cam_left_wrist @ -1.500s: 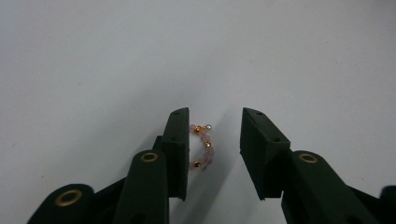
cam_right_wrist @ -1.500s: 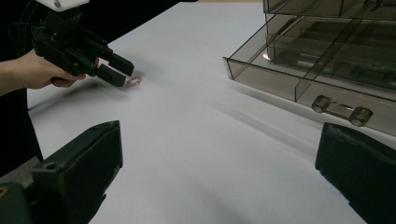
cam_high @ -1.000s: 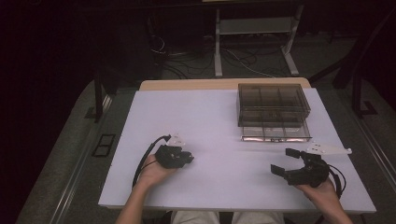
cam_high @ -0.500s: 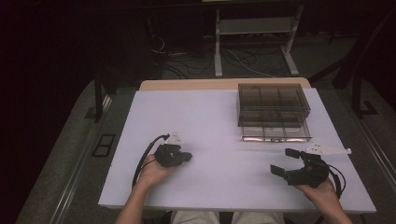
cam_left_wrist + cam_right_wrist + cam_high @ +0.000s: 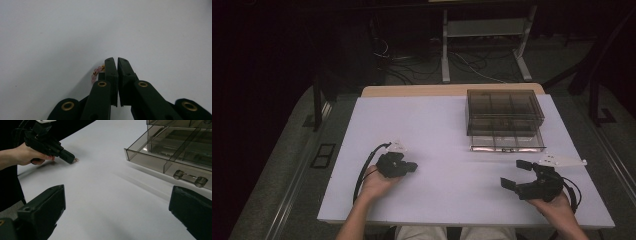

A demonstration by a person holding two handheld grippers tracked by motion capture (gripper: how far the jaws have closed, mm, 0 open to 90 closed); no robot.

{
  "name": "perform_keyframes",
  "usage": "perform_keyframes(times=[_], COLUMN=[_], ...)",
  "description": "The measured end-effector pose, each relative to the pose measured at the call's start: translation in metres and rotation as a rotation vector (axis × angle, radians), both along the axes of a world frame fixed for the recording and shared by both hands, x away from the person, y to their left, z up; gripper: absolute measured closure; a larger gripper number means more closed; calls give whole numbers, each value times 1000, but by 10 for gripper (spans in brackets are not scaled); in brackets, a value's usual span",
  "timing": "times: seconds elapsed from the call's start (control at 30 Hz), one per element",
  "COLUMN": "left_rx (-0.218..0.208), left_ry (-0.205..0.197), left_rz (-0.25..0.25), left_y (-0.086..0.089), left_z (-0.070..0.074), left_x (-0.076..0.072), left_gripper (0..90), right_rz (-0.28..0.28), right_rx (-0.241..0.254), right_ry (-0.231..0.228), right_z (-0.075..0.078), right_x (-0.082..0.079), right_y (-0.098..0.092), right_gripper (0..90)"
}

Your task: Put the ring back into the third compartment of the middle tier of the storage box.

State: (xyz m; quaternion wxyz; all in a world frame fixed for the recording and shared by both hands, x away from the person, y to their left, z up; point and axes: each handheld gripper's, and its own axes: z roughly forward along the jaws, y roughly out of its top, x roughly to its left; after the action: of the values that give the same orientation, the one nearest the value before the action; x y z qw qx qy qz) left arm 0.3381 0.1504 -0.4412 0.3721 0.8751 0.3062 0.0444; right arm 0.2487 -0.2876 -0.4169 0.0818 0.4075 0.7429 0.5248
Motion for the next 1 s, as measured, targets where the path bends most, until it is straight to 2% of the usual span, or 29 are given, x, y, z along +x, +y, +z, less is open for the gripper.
perform_keyframes(times=[0.43,1.0], left_rx=[-94,-151], left_ry=[-2,-9], left_rz=[30,12], left_y=[8,8], left_z=[7,16], left_x=[0,-3], left_gripper=[868,867], right_rz=[10,8], right_rx=[-6,-4], right_ry=[4,9], right_z=[-1,0], right_x=[-1,-3], right_y=[3,1], right_gripper=[2,2])
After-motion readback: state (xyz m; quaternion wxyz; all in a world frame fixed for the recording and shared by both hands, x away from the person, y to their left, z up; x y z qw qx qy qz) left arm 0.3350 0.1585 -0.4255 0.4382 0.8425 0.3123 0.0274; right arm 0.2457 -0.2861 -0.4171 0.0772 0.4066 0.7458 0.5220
